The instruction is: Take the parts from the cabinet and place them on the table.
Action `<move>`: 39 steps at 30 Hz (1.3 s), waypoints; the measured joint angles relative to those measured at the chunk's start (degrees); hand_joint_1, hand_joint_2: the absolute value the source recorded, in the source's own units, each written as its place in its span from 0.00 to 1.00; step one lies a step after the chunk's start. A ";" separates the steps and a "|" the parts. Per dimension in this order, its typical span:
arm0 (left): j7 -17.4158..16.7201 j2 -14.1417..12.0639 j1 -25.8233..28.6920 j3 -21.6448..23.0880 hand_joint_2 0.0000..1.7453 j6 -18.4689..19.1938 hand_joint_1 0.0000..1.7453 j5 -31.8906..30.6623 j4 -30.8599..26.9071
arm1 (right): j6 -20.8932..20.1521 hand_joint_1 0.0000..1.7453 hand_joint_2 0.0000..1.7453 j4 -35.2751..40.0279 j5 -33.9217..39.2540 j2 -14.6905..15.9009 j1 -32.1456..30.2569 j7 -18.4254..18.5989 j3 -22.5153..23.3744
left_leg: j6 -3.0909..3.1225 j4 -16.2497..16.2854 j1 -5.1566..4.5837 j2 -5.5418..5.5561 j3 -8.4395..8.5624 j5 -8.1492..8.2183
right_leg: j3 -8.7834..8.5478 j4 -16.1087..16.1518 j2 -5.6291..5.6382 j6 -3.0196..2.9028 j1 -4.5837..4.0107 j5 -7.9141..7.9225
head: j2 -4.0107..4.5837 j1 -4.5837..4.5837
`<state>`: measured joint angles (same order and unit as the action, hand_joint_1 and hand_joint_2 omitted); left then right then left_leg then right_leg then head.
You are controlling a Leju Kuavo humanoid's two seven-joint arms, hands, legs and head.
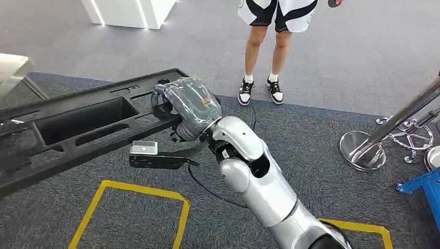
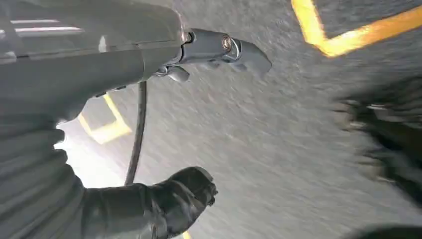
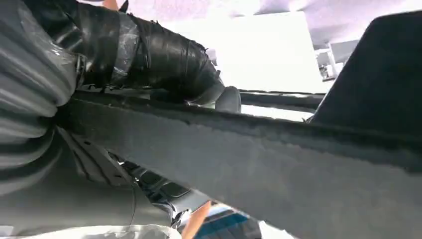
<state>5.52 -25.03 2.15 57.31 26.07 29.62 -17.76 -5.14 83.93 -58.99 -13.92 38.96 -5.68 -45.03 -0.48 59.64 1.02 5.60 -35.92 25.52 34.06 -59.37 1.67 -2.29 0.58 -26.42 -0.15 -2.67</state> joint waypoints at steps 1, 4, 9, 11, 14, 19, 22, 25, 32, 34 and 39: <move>-3.00 -1.20 1.71 -0.22 1.00 -3.39 0.00 5.97 -3.15 | 0.37 1.00 1.00 0.20 0.42 0.26 0.10 0.85 0.00 | -0.18 1.51 -0.28 -2.80 -0.54 0.94 | -0.47 0.55 -0.12 -0.21 -0.01 0.03 | 0.00 -0.04; -12.37 -4.88 10.03 -1.66 1.00 -25.41 0.00 21.83 -20.93 | 1.86 1.00 1.00 1.92 1.53 5.03 -0.32 0.42 1.46 | -0.75 13.92 0.22 -4.90 -6.96 6.57 | -1.07 0.77 -2.03 -0.37 -0.22 -0.34 | 0.00 -0.04; -10.98 -11.74 17.03 3.48 1.00 -64.46 0.00 38.71 -55.61 | 2.62 1.00 1.00 5.29 -0.13 12.90 -4.57 -5.10 9.97 | -1.74 1.51 1.16 -7.60 -1.07 -1.33 | -1.78 0.36 -6.20 1.00 0.10 -1.48 | 0.00 -0.02; -9.71 -13.58 17.70 5.31 1.00 -62.01 0.00 40.61 -62.49 | 2.60 1.00 1.00 6.54 -0.46 13.82 -4.65 -5.23 10.93 | -1.04 -0.64 0.64 -8.97 -0.16 -0.82 | -1.72 -0.01 -6.78 1.73 -0.60 -1.95 | 0.00 0.09; -7.14 -15.69 17.31 8.63 1.00 -57.63 0.00 43.97 -69.66 | 2.42 1.00 1.00 7.50 -0.92 14.69 -4.76 -4.97 11.63 | 0.11 -0.53 0.20 -7.38 -0.28 -0.61 | -2.42 0.45 -8.14 2.71 -0.42 -2.18 | 0.00 0.07; -4.56 -18.33 16.05 12.91 1.00 -57.21 0.00 46.69 -75.00 | 2.03 1.00 1.00 7.74 -0.77 15.80 -4.51 -4.44 12.24 | 2.08 -1.02 0.03 -4.89 0.26 -0.48 | 5.37 -15.28 -1.81 2.84 0.01 -9.89 | 0.00 0.07; -3.68 -18.91 14.98 14.75 1.00 -56.75 0.00 47.69 -75.99 | 1.81 1.00 1.00 7.74 -0.74 16.06 -4.67 -4.11 12.24 | 2.29 -0.96 -0.36 -2.42 0.62 -0.18 | 6.93 -15.74 -1.61 2.43 0.01 -6.71 | 0.00 0.07; -3.40 -19.06 14.49 15.89 1.00 -56.64 0.00 47.98 -76.55 | 1.81 1.00 1.00 7.74 -0.64 16.13 -4.30 -4.09 12.26 | 1.90 -0.62 -0.29 -0.21 1.23 0.60 | 1.41 -2.48 2.79 1.73 0.15 -0.05 | 0.00 0.07; -1.41 -20.02 12.76 19.04 1.00 -56.53 0.00 50.45 -77.03 | 1.73 1.00 1.00 8.09 -0.53 16.24 -3.79 -3.76 12.39 | -0.23 3.65 -0.26 -3.02 -0.72 2.40 | -2.91 1.27 -0.76 0.38 0.11 -1.93 | 0.00 -0.11; -0.91 -20.22 11.77 19.93 1.00 -56.58 0.00 51.02 -77.03 | 1.73 1.00 1.00 8.07 -0.48 16.26 -3.75 -3.68 12.44 | -0.53 12.44 -0.15 -4.84 -6.39 4.94 | -4.36 1.49 -2.31 0.31 -0.19 -3.03 | 0.00 -0.09; -0.49 -20.22 11.35 21.48 1.00 -56.58 0.00 51.63 -77.03 | 1.53 1.00 1.00 8.07 -0.48 16.26 -3.80 -3.59 12.44 | 0.14 4.68 -0.14 -6.18 -7.07 -5.75 | -9.37 1.67 -5.58 0.56 -0.57 -7.15 | 0.00 -0.09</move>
<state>5.03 -45.24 13.51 78.79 -30.51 81.24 -94.79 -3.60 92.00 -59.47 2.34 35.15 -9.27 -32.59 -0.34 64.32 0.88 -0.58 -42.99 19.77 24.69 -57.70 -3.92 -1.73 0.02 -33.57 -0.15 -2.75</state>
